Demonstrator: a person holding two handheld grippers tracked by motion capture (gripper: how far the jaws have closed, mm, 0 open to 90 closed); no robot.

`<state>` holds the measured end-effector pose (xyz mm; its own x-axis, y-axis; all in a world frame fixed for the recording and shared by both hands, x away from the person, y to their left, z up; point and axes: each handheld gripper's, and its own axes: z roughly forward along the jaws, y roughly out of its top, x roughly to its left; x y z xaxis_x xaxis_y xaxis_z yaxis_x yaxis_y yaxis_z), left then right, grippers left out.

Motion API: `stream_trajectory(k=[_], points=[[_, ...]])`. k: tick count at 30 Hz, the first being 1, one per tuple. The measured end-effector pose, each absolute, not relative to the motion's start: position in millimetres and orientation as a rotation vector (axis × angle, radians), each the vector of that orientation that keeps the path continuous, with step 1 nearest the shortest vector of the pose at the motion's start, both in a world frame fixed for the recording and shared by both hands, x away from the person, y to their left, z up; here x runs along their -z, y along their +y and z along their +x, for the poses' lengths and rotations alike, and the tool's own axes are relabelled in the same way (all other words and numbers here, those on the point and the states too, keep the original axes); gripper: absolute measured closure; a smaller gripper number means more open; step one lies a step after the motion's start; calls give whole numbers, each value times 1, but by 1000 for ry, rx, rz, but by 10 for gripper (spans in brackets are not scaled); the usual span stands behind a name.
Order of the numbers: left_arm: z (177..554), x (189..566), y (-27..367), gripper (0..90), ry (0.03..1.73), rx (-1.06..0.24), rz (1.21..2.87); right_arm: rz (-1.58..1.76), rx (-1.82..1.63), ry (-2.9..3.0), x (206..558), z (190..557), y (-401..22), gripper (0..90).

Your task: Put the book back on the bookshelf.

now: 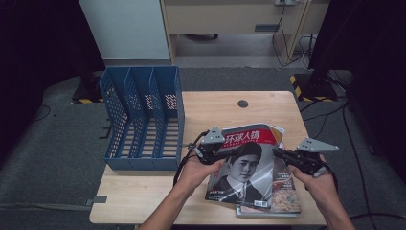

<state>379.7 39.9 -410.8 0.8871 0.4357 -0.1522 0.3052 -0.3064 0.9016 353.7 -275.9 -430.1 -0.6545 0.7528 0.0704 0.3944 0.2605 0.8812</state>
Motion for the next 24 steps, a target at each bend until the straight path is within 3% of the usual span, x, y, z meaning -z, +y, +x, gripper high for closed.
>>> stream_trajectory(k=[13, 19, 23, 24], points=[[364, 390, 37, 866, 427, -205, 1882, 1005, -1472, 2136, 422, 353, -288, 760], [357, 382, 41, 866, 364, -218, 1849, 1035, -1535, 2167, 431, 362, -285, 383], [355, 377, 45, 866, 355, -215, 1833, 995, -1552, 2189, 438, 367, -278, 204], [355, 377, 46, 866, 351, -220, 1834, 988, -1558, 2195, 439, 368, -275, 193]])
